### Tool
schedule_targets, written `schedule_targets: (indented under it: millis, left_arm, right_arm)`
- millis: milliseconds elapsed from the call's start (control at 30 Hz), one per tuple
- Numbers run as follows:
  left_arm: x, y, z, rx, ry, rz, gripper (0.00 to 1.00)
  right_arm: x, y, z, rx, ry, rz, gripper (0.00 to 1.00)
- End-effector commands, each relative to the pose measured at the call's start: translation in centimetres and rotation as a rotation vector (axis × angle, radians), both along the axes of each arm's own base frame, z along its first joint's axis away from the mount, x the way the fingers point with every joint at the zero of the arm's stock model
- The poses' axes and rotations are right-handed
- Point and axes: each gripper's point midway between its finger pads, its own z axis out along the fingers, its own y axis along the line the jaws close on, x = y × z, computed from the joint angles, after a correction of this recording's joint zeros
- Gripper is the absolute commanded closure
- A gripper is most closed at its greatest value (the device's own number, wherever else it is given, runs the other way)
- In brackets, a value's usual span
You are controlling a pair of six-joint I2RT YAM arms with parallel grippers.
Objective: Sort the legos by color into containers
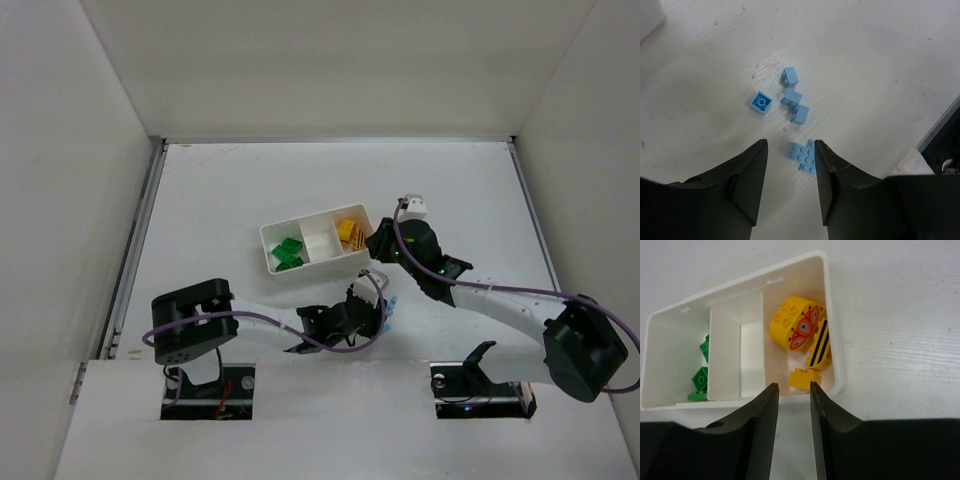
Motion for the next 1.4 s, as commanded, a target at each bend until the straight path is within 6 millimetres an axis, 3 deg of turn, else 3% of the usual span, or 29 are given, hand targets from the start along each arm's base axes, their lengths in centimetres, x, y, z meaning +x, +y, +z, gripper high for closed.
schedule_targets:
  millis: [0, 700, 1133, 1367]
  left_arm:
    - [-0.6, -1.9, 1.3, -0.029, -0.017, -0.055, 0.61]
    - [-0.5, -1.6, -2.2, 0.109, -0.027, -0.079, 0.66]
    - [0.3, -0.8, -3.2, 0.142, -0.027, -0.047, 0.77]
    - [1.2, 0.2, -1.8, 0.137, -0.062, -0.004, 0.85]
  right_arm:
    - [1.0, -0.4, 2.5, 0.100, -0.085, -0.013, 0.63]
    - [0.7, -1.0, 1.9, 0.149, -0.073, 0.000, 0.61]
    - [0.7, -0.9, 1.5, 0.144, -0.064, 0.000, 0.61]
    - [0.7, -1.1, 1.6, 0.145, -0.069, -0.007, 0.55]
